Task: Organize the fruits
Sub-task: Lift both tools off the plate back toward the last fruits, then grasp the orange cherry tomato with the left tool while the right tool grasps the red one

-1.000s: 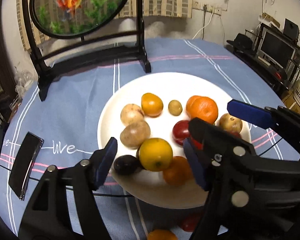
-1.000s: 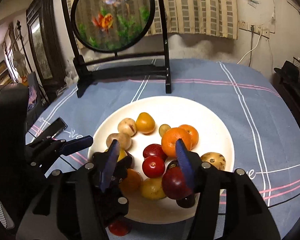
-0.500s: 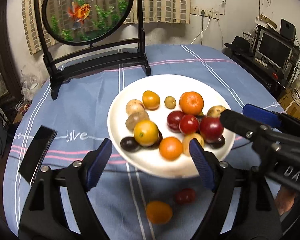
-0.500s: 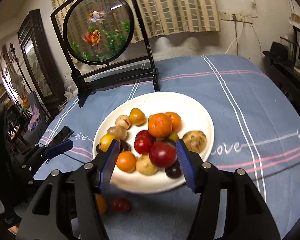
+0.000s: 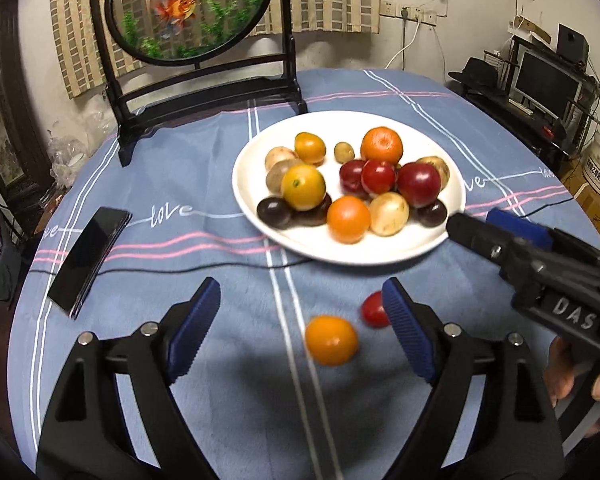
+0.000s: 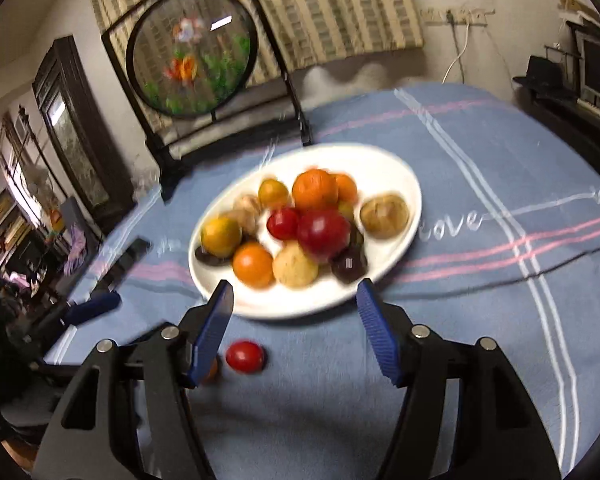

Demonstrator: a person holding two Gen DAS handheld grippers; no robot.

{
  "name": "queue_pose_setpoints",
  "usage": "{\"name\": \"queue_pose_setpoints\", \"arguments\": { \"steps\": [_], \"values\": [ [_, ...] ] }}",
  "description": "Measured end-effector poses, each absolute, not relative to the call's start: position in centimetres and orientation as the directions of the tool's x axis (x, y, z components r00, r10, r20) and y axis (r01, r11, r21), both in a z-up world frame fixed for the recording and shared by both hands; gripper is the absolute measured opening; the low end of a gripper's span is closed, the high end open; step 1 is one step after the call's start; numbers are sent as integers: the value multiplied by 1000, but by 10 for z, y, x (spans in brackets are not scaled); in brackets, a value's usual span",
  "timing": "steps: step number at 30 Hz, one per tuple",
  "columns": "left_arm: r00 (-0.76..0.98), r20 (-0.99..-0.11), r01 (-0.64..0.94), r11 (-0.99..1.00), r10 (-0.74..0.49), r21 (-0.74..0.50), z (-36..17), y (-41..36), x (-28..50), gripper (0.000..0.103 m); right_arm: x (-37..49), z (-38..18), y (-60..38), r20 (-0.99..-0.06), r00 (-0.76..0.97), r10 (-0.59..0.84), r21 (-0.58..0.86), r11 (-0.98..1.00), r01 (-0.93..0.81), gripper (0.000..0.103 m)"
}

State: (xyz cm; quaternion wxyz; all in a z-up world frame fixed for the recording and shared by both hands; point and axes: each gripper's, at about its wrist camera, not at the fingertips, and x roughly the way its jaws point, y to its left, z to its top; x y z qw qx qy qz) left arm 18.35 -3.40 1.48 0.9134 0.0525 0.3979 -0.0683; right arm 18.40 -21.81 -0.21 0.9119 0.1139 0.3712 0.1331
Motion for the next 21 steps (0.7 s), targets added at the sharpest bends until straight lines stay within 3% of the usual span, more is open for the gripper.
{"name": "queue_pose_setpoints", "arguments": {
  "steps": [21],
  "values": [
    [574, -811, 211, 977, -111, 16, -35, -34, 190, 83, 184, -14, -203, -703, 634, 322, 258, 946, -195, 65]
  ]
}}
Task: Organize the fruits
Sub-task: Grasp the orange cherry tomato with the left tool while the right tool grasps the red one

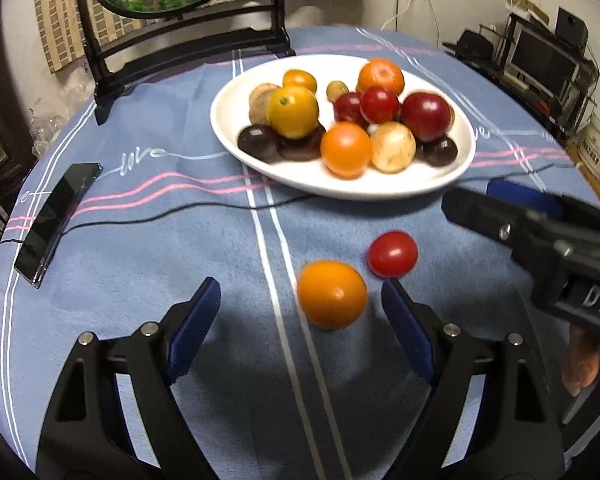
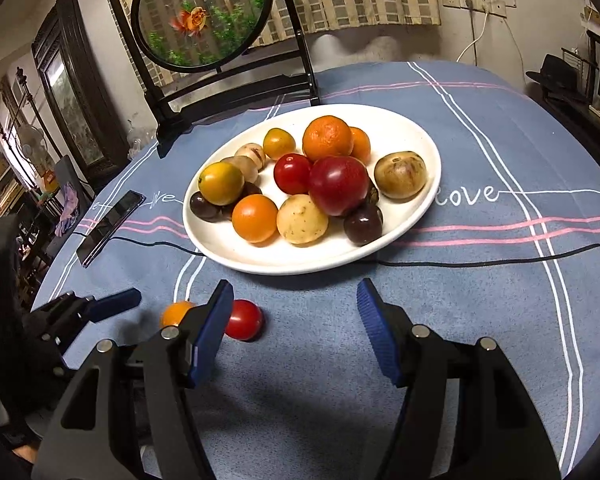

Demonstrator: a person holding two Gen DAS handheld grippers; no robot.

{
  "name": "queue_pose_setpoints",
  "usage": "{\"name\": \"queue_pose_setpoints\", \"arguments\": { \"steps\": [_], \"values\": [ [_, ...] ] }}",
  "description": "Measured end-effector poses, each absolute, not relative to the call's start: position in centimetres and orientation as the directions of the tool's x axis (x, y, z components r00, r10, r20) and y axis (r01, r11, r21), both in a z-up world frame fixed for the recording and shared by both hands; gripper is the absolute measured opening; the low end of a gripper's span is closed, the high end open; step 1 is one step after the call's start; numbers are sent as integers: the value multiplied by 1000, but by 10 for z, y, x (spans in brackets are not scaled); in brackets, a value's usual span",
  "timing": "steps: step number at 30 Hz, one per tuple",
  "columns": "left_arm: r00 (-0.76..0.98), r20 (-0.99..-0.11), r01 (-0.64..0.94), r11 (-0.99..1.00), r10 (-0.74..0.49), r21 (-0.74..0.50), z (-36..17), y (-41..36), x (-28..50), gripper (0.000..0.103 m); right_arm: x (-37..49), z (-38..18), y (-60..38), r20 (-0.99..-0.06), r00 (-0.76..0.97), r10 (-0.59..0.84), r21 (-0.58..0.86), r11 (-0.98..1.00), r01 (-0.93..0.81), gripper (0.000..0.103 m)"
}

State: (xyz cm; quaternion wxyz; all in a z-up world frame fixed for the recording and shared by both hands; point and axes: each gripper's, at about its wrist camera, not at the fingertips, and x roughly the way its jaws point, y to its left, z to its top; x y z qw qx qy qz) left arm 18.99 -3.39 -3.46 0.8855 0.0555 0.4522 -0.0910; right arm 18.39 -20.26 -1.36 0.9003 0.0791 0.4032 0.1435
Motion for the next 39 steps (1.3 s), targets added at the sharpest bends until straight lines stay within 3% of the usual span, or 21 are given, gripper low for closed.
{"name": "queue_pose_setpoints", "arguments": {
  "steps": [2, 10, 17, 25, 29, 32, 37, 39],
  "values": [
    [570, -816, 214, 976, -98, 33, -38, -36, 190, 67, 184, -14, -203, -704, 633, 321, 257, 947, -194, 65],
    [553, -816, 247, 969, -168, -32, -44, -38, 190, 38, 183, -15, -200, -710, 626, 324, 253, 946, -203, 65],
    [650, -756, 119, 993, -75, 4, -28, -16, 189, 38, 185, -21, -192, -729, 607, 317, 224, 948, -225, 65],
    [634, -770, 91, 996, -70, -15, -26, -6, 193, 38, 187, -40, -169, -782, 515, 353, 219, 927, -304, 65],
    [615, -785, 75, 997, -72, -33, -31, -2, 197, 38, 188, -40, -155, -802, 522, 291, 138, 940, -312, 64],
    [605, -792, 51, 997, -77, -58, -32, 6, 199, 38, 195, -43, -146, -826, 496, 270, 120, 942, -312, 57],
    [605, -792, 39, 997, -80, -70, -32, 10, 201, 38, 199, -44, -132, -826, 509, 242, 65, 938, -340, 32],
    [606, -791, 44, 997, -79, -65, -33, 8, 201, 38, 198, -43, -133, -823, 515, 239, 67, 941, -331, 32]
  ]
}}
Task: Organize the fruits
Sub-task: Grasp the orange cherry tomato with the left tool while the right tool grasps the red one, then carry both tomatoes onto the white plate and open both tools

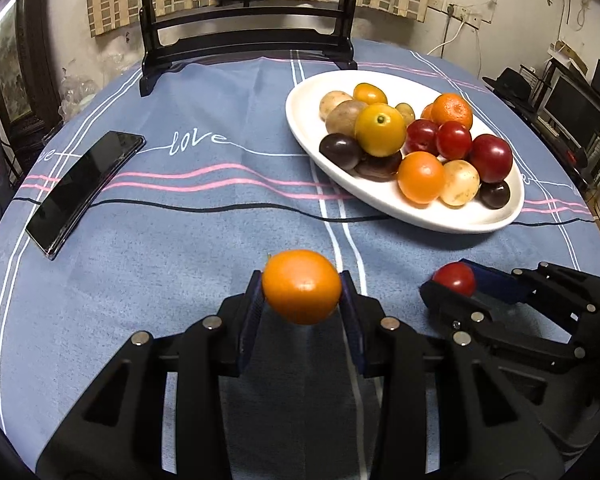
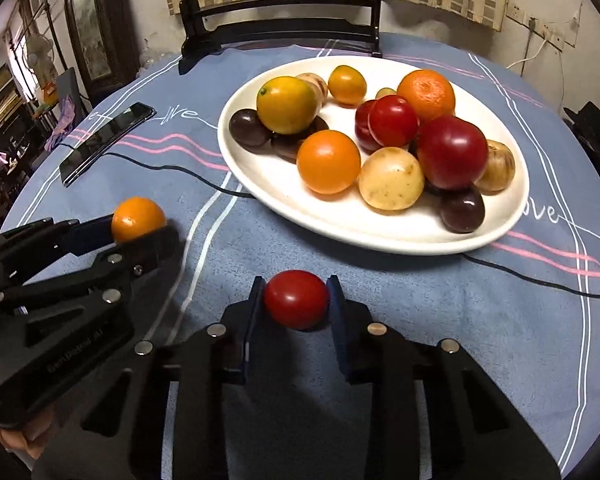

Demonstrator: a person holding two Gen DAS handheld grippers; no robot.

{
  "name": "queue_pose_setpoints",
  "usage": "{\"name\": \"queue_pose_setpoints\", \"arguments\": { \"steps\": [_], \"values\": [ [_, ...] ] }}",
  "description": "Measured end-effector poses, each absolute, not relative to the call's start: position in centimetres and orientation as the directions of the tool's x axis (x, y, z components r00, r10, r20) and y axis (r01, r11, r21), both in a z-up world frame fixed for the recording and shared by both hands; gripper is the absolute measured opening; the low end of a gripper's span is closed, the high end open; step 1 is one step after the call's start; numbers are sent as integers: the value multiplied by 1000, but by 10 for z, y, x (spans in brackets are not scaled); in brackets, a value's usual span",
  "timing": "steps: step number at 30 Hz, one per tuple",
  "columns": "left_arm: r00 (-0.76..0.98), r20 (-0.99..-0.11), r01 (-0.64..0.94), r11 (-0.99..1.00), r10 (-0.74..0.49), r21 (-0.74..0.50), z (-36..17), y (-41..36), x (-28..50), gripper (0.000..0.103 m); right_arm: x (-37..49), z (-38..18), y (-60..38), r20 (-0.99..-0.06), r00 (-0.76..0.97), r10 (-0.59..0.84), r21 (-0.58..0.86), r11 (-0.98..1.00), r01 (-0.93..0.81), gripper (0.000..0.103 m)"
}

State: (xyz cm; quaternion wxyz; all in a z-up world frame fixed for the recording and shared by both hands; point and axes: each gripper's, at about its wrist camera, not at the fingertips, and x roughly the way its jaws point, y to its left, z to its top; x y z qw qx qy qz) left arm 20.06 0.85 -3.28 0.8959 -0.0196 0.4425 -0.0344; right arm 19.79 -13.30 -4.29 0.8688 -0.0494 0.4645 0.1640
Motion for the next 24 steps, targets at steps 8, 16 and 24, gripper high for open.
{"name": "queue_pose_setpoints", "arguments": {
  "steps": [8, 16, 24],
  "values": [
    [607, -786, 85, 993, -116, -81, -33, 2, 199, 38, 186, -26, -164, -795, 539, 280, 134, 946, -294, 32],
    [619, -769, 131, 986, -160, -100, -11, -14, 192, 38, 174, 2, -196, -741, 605, 293, 155, 950, -270, 32],
    [666, -724, 191, 979, -179, -66, 44, -44, 221, 38, 195, 35, -222, -673, 665, 324, 211, 946, -246, 32]
  ]
}}
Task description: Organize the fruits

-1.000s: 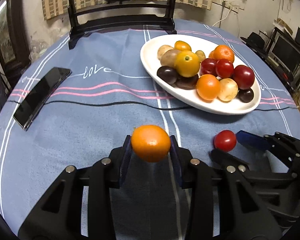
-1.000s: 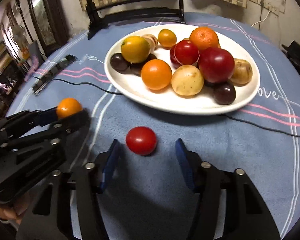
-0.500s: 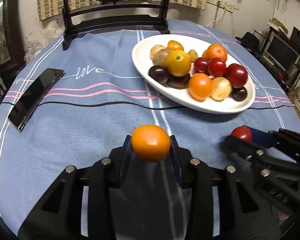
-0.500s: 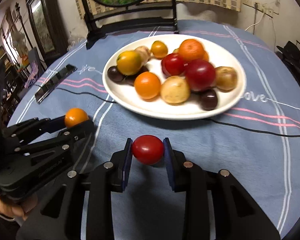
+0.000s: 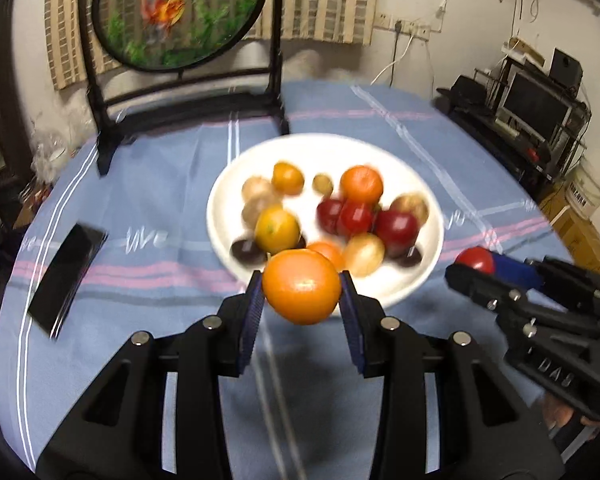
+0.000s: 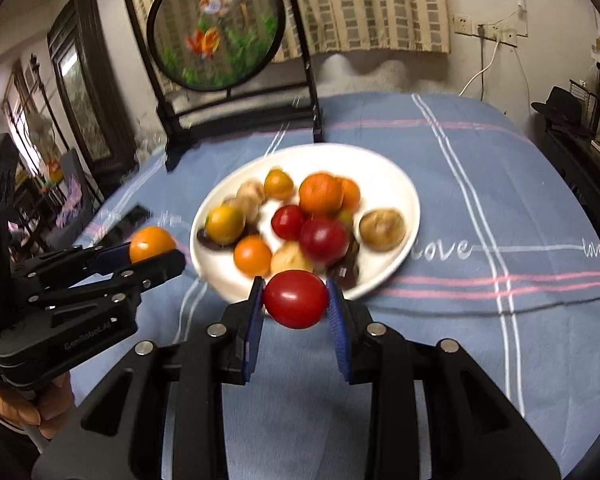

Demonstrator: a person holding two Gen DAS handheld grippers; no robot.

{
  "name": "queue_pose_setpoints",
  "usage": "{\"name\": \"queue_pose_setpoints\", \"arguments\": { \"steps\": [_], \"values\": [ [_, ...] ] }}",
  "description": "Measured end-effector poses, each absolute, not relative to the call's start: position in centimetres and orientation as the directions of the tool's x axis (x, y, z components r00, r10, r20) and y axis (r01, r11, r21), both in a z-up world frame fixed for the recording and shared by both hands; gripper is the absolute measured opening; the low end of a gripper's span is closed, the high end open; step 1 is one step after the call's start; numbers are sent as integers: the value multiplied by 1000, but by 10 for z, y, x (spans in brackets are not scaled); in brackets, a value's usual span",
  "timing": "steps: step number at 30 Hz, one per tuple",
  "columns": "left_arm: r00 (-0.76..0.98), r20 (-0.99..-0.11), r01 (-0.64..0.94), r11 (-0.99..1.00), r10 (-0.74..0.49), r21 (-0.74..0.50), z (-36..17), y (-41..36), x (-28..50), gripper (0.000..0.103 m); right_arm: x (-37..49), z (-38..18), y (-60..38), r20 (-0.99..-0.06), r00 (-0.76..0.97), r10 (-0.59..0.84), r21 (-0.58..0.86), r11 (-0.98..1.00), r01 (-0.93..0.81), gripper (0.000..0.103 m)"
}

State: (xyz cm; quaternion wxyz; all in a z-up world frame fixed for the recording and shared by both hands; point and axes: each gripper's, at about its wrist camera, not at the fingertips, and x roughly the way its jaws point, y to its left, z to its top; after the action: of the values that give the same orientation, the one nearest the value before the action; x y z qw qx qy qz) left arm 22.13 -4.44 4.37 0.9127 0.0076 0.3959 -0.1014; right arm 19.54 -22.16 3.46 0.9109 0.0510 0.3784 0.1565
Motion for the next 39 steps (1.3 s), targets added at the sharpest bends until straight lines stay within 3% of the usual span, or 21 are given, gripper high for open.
{"name": "queue_pose_setpoints", "arguments": {
  "steps": [6, 20, 23, 24, 26, 30, 34, 39],
  "values": [
    [636, -748, 177, 979, -190, -98, 43, -57, 268, 38, 226, 41, -227, -660, 686, 306, 208, 952, -225, 32],
    [625, -773, 142, 990, -110, -26, 19, -69, 322, 38, 287, 17, -216, -675, 696, 245, 127, 968, -217, 32],
    [619, -780, 115, 993, -93, -28, 16, -67, 330, 39, 294, 14, -215, -678, 700, 224, 109, 972, -206, 43],
    [621, -778, 107, 994, -92, -32, 16, -66, 331, 41, 294, 14, -215, -676, 703, 220, 107, 973, -202, 44],
    [634, -769, 90, 995, -82, -32, 19, -63, 331, 60, 295, 15, -218, -675, 704, 221, 112, 974, -198, 44],
    [650, -756, 79, 996, -76, -33, 25, -58, 326, 75, 293, 16, -224, -676, 704, 218, 122, 975, -185, 46],
    [668, -743, 57, 998, -46, -11, 28, -55, 314, 90, 282, 20, -234, -657, 725, 206, 147, 978, -145, 60],
    [680, -732, 17, 999, -43, -43, 28, -46, 286, 94, 258, 25, -246, -661, 717, 221, 185, 974, -129, 61]
  ]
}}
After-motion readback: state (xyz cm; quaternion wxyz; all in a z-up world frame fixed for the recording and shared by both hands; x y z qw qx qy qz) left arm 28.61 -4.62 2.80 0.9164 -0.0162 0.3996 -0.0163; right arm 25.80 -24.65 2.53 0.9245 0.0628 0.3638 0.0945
